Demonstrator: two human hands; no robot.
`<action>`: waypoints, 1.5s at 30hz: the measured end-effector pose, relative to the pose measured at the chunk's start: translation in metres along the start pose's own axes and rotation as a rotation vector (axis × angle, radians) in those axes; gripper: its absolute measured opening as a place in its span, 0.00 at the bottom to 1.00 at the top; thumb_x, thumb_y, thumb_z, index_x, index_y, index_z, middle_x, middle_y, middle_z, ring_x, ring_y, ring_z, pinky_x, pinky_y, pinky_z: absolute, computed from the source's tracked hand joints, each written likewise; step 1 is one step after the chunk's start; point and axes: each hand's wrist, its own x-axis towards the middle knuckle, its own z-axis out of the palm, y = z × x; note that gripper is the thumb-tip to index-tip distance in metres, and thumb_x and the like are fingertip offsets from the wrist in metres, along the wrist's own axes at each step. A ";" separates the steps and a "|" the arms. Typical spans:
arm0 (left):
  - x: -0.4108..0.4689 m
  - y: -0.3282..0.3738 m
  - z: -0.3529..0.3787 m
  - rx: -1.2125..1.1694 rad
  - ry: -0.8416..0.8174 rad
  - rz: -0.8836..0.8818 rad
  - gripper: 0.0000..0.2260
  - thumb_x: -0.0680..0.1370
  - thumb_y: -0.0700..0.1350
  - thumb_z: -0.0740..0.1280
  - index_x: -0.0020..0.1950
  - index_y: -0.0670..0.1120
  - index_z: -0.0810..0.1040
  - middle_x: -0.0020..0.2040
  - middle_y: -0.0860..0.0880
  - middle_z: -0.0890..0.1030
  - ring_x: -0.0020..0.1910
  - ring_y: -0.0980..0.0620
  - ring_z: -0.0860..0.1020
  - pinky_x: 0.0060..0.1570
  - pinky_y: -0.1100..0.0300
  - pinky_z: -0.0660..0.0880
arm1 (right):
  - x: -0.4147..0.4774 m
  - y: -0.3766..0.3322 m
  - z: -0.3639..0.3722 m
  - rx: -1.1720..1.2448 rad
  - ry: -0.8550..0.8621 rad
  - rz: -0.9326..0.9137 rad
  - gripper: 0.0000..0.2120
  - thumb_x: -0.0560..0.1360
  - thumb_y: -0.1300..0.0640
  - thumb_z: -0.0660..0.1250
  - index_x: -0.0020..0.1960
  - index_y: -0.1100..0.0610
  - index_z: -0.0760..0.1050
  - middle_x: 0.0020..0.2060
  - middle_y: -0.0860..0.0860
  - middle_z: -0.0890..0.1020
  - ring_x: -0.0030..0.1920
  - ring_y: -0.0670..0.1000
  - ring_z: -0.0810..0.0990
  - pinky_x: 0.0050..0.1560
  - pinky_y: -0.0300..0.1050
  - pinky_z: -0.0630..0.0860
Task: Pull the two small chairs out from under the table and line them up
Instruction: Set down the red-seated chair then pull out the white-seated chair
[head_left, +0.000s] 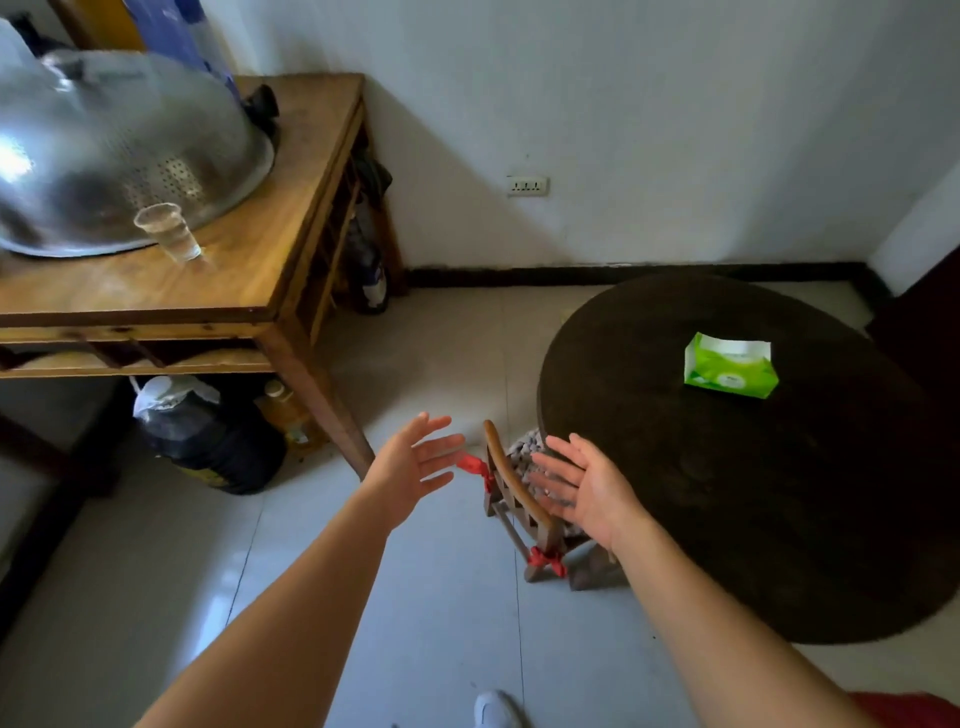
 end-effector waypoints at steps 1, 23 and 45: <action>0.010 0.005 0.000 0.014 -0.014 -0.009 0.16 0.80 0.54 0.54 0.55 0.49 0.79 0.53 0.46 0.83 0.56 0.44 0.80 0.55 0.51 0.74 | 0.005 -0.001 0.001 0.016 0.013 0.002 0.14 0.80 0.45 0.54 0.49 0.48 0.78 0.50 0.50 0.83 0.54 0.54 0.81 0.52 0.52 0.78; 0.239 0.021 -0.015 0.912 -0.587 -0.012 0.08 0.75 0.42 0.67 0.51 0.49 0.82 0.49 0.48 0.80 0.40 0.55 0.79 0.26 0.76 0.71 | 0.120 0.099 0.083 0.788 0.698 -0.020 0.19 0.80 0.51 0.59 0.67 0.58 0.68 0.64 0.58 0.75 0.64 0.59 0.75 0.51 0.51 0.75; 0.362 -0.108 0.010 2.168 -1.234 1.075 0.12 0.76 0.53 0.64 0.60 0.55 0.72 0.50 0.55 0.82 0.48 0.53 0.79 0.54 0.58 0.74 | 0.279 0.158 0.023 1.331 1.003 -0.128 0.18 0.73 0.64 0.68 0.61 0.57 0.69 0.50 0.59 0.80 0.48 0.61 0.81 0.49 0.66 0.79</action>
